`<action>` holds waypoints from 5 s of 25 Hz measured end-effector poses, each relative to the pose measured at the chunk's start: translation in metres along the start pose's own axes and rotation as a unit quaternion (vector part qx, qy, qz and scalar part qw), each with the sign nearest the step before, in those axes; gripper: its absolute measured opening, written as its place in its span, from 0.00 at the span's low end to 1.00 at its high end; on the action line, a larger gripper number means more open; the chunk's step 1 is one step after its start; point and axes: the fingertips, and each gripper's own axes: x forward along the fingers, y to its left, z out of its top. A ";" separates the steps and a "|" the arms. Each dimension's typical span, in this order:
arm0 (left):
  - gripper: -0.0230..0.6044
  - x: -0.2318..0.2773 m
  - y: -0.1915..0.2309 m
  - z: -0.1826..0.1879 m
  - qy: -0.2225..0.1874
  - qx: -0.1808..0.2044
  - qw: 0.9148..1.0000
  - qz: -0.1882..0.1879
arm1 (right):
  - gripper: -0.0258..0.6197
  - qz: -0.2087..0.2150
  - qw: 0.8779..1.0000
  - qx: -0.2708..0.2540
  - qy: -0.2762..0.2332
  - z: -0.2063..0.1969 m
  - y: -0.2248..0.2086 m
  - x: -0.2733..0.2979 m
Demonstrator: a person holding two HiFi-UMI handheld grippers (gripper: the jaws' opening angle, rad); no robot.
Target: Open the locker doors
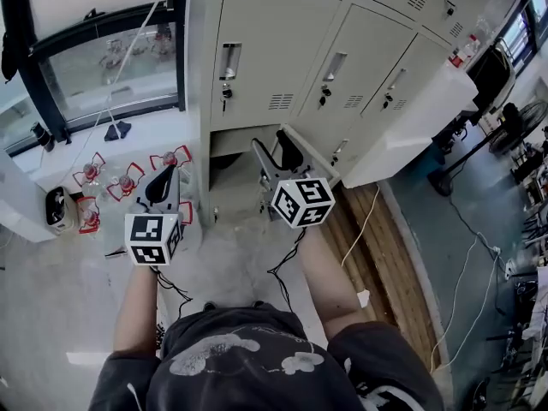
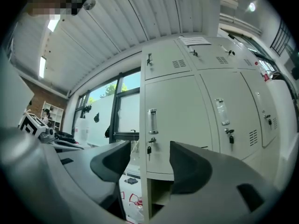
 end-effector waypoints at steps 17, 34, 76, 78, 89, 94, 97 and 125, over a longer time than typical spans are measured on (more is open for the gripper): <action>0.05 0.021 0.051 0.017 -0.007 0.005 0.999 0.034 | 0.45 0.089 0.996 0.003 -0.010 0.026 0.044 0.103; 0.05 0.065 0.073 0.024 -0.010 -0.001 0.996 0.093 | 0.45 0.120 0.993 -0.010 0.001 0.032 0.026 0.183; 0.05 0.032 0.048 0.020 -0.013 -0.003 0.999 0.042 | 0.25 -0.034 0.999 0.004 0.013 0.043 0.024 0.117; 0.05 0.031 0.043 0.021 -0.013 -0.002 0.999 0.033 | 0.25 -0.038 0.999 0.007 0.014 0.044 0.023 0.110; 0.05 0.022 0.016 0.017 -0.011 0.003 1.000 -0.023 | 0.26 -0.048 0.999 0.010 0.018 0.048 0.016 0.075; 0.05 0.017 0.009 0.015 -0.012 0.003 0.999 -0.040 | 0.26 -0.075 0.997 -0.014 0.011 0.050 0.014 0.058; 0.05 0.015 0.006 0.015 -0.015 0.003 0.998 -0.053 | 0.27 -0.092 0.995 -0.032 0.008 0.052 0.014 0.050; 0.05 0.026 -0.100 0.013 -0.015 0.012 0.988 -0.150 | 0.18 -0.175 0.983 -0.050 -0.016 0.062 -0.042 -0.059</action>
